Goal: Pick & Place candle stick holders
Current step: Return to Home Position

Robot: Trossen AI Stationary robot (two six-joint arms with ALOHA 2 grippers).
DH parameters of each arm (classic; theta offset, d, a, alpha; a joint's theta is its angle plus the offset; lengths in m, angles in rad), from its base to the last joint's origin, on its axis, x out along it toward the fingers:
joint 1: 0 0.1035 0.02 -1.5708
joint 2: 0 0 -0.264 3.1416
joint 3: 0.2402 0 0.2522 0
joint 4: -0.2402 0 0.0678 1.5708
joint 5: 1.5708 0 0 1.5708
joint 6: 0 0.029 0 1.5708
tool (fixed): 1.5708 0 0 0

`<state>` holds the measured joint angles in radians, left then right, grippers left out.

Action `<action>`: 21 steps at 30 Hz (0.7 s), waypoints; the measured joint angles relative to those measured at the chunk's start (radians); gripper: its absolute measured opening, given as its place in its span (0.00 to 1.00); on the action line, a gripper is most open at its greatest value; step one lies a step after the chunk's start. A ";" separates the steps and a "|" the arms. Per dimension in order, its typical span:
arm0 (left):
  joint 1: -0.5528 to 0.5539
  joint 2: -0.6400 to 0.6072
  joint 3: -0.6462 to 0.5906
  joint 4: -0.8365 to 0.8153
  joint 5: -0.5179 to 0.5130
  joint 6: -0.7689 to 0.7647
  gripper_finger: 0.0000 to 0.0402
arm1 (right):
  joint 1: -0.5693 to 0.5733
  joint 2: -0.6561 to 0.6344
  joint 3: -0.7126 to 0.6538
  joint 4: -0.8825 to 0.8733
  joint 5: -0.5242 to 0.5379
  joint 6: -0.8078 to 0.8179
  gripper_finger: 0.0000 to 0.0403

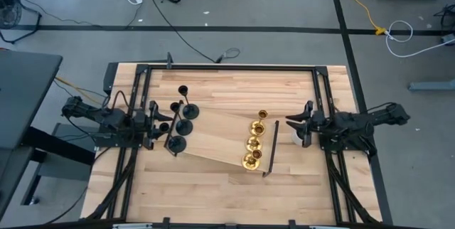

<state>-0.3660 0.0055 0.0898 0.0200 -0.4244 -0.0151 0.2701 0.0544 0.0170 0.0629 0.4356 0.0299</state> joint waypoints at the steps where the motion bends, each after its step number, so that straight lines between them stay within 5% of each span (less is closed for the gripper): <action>1: 0.000 0.000 0.000 -0.003 0.000 0.000 0.45 | -0.003 0.009 -0.001 -0.010 -0.001 0.011 0.22; 21: 0.000 0.000 0.005 -0.165 0.003 -0.056 0.45 | -0.006 0.136 -0.001 0.000 -0.009 0.097 0.20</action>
<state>-0.3656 0.0051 0.0952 -0.1450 -0.4217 -0.0712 0.2642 0.1902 0.0158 0.0631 0.4271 0.1268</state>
